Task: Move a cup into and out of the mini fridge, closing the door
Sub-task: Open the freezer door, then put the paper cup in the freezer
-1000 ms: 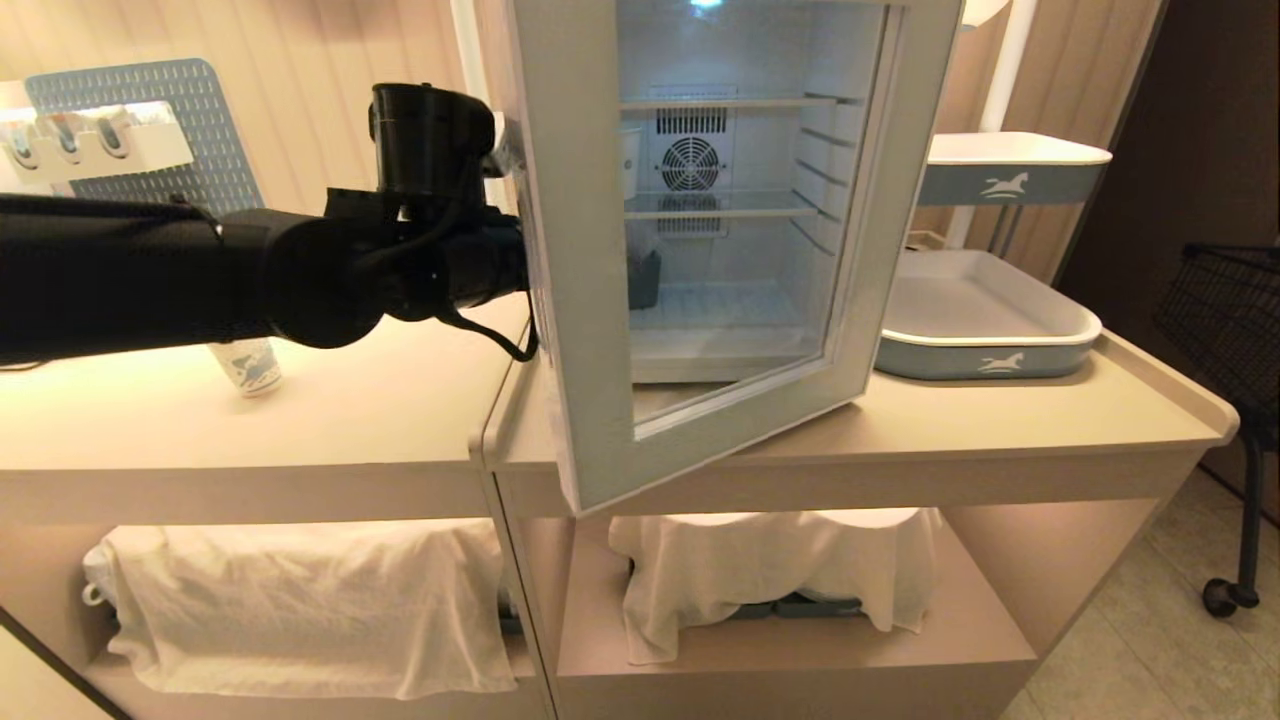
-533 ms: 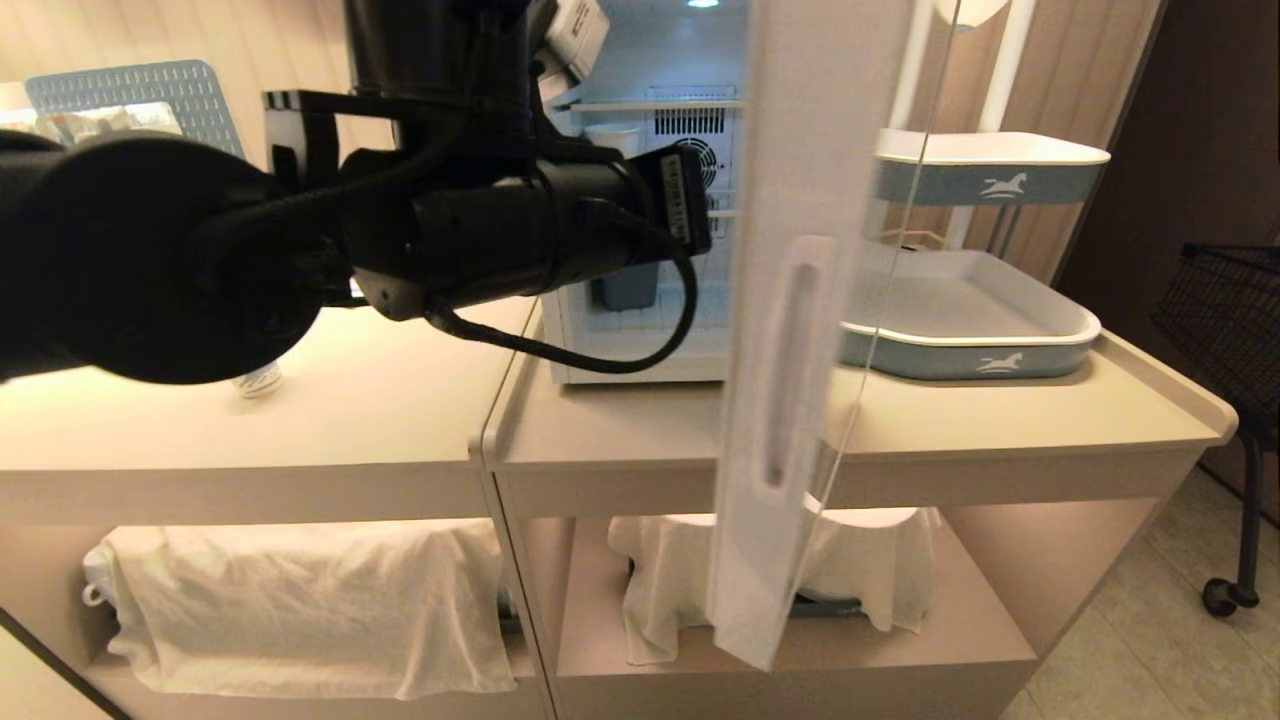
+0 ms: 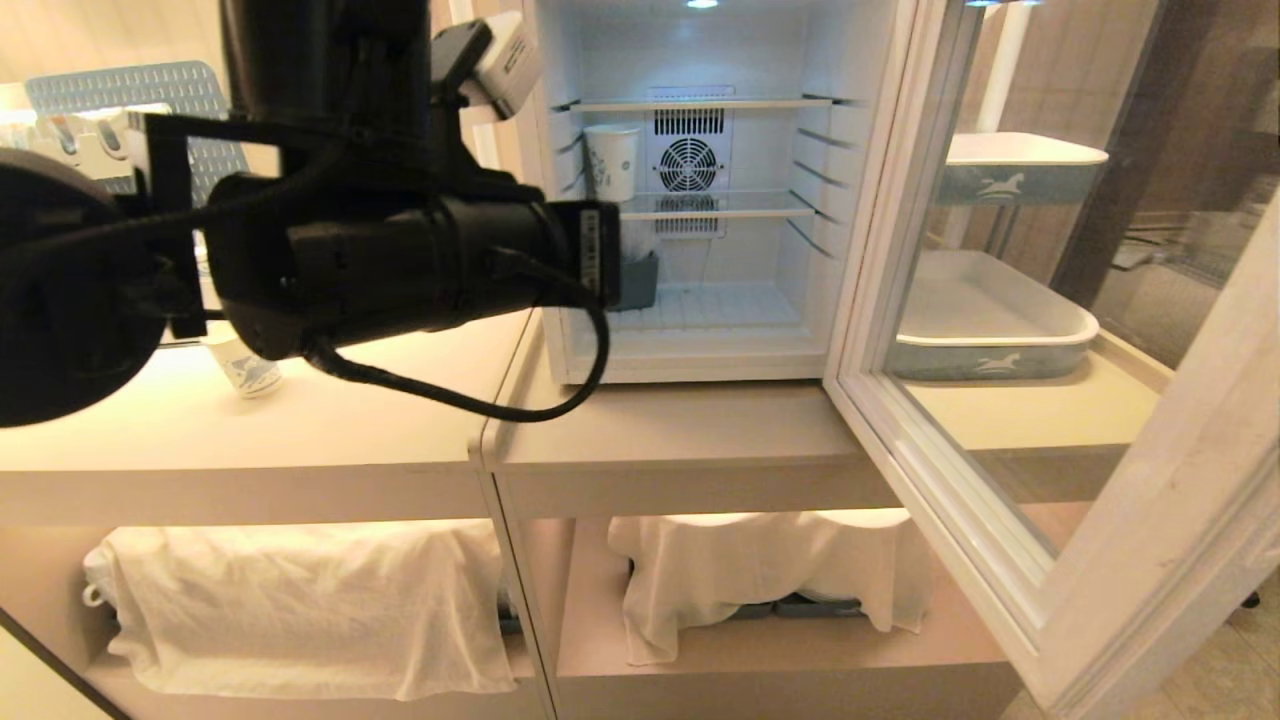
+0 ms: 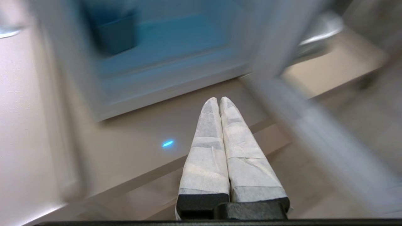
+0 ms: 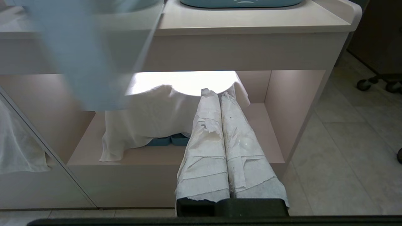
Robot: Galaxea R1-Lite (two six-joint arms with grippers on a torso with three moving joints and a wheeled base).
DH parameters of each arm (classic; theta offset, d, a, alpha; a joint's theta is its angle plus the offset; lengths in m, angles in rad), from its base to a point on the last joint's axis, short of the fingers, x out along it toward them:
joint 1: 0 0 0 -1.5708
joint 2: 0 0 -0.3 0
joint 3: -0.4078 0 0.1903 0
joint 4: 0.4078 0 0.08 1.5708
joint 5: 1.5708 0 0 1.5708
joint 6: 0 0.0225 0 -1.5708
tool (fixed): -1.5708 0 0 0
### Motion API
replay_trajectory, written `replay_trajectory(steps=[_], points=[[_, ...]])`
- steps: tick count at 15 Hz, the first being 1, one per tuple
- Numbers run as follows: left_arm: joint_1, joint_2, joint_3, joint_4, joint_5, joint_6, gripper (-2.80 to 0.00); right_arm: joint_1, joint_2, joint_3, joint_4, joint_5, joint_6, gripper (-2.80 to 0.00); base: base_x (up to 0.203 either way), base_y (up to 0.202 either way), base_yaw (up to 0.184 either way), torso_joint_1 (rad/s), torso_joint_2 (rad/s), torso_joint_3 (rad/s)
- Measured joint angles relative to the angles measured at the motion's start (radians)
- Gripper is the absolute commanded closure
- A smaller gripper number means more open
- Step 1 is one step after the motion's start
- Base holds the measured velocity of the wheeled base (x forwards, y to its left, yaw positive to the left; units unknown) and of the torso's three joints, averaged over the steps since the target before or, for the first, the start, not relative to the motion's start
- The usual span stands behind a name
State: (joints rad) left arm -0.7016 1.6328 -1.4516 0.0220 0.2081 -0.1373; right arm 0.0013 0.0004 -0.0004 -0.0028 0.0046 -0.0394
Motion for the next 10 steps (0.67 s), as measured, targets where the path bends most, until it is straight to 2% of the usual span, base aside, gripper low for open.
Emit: replay_trajectory(steps=[2,4,7,8,10], points=[[0.118,-0.076,0.115,0.014,-0.031,0.083,0.00,0.000,0.000,0.000,0.000,0.000,0.000,0.00,0.000,0.000,0.000,0.000,0.00,0.000],[0.259,-0.203,0.229,0.055,-0.127,0.128,0.00,-0.001,0.000,0.000,0.000,-0.001,0.000,0.00,0.000,0.000,0.000,0.000,0.00,0.000],[0.519,-0.467,0.433,0.164,-0.289,0.188,0.00,0.000,0.000,0.000,0.000,0.000,0.000,0.00,0.000,0.000,0.000,0.000,0.00,0.000],[0.606,-0.568,0.520,0.201,-0.325,0.214,0.00,0.000,0.000,0.000,0.000,-0.001,0.000,0.00,0.000,0.000,0.000,0.000,0.00,0.000],[0.724,-0.787,0.705,0.252,-0.359,0.245,0.00,-0.001,0.000,0.000,0.000,-0.001,0.000,0.00,0.000,0.000,0.000,0.000,0.00,0.000]])
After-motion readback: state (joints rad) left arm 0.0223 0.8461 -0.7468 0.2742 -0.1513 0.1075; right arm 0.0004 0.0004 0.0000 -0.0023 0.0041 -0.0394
